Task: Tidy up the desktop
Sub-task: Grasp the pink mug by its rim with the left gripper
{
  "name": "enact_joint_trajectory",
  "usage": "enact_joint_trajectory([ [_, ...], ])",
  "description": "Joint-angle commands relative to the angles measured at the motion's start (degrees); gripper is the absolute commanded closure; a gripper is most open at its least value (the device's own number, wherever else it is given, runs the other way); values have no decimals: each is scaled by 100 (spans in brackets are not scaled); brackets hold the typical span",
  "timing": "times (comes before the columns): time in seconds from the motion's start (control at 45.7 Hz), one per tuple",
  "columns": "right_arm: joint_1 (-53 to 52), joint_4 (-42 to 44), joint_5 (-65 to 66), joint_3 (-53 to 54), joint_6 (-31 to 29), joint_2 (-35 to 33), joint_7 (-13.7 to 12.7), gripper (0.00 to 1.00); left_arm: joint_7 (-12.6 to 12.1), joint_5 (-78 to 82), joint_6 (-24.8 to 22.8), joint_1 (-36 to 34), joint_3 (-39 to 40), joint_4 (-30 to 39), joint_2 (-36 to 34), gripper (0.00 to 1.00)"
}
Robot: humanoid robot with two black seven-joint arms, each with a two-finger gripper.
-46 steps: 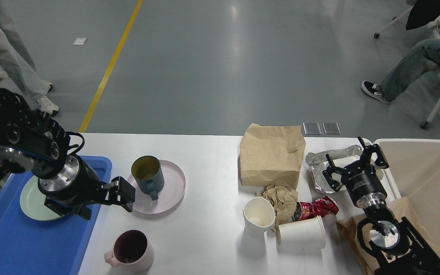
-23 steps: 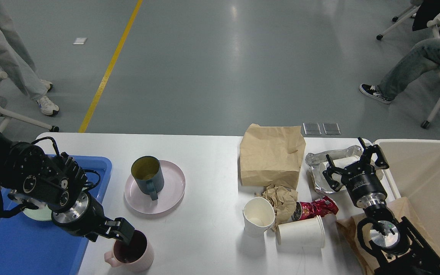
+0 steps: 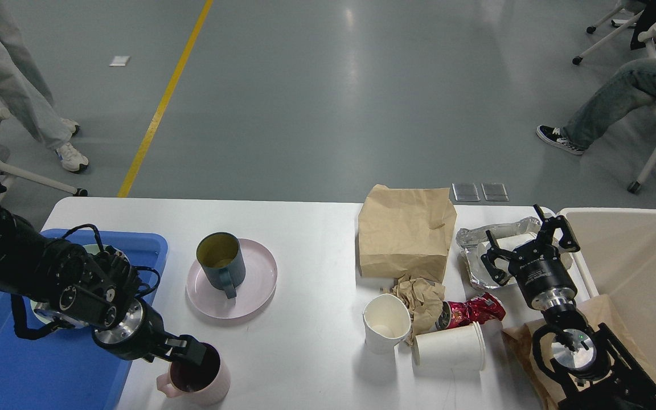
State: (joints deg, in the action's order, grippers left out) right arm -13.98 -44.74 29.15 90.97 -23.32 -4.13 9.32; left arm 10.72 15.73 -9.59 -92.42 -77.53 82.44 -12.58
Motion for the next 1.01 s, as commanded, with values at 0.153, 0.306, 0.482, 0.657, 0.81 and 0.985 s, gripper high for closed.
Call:
enact_joint_trajectory([
  [0.153, -8, 1, 3, 0, 3, 0, 0, 0, -237, 9, 300, 189, 106, -26, 142, 43],
  [0.306, 1, 1, 3, 0, 3, 0, 0, 0, -738, 9, 414, 250, 150, -35, 168, 53],
  [0.482, -8, 1, 3, 0, 3, 0, 0, 0, -844, 18, 423, 268, 159, -35, 177, 72],
  [0.657, -8, 1, 3, 0, 3, 0, 0, 0, -844, 88, 414, 277, 159, -35, 177, 89],
  [0.81, 1, 1, 3, 0, 3, 0, 0, 0, -861, 229, 361, 259, 159, -35, 177, 100],
  [0.985, -8, 1, 3, 0, 3, 0, 0, 0, -967, 220, 344, 233, 168, -35, 142, 100],
])
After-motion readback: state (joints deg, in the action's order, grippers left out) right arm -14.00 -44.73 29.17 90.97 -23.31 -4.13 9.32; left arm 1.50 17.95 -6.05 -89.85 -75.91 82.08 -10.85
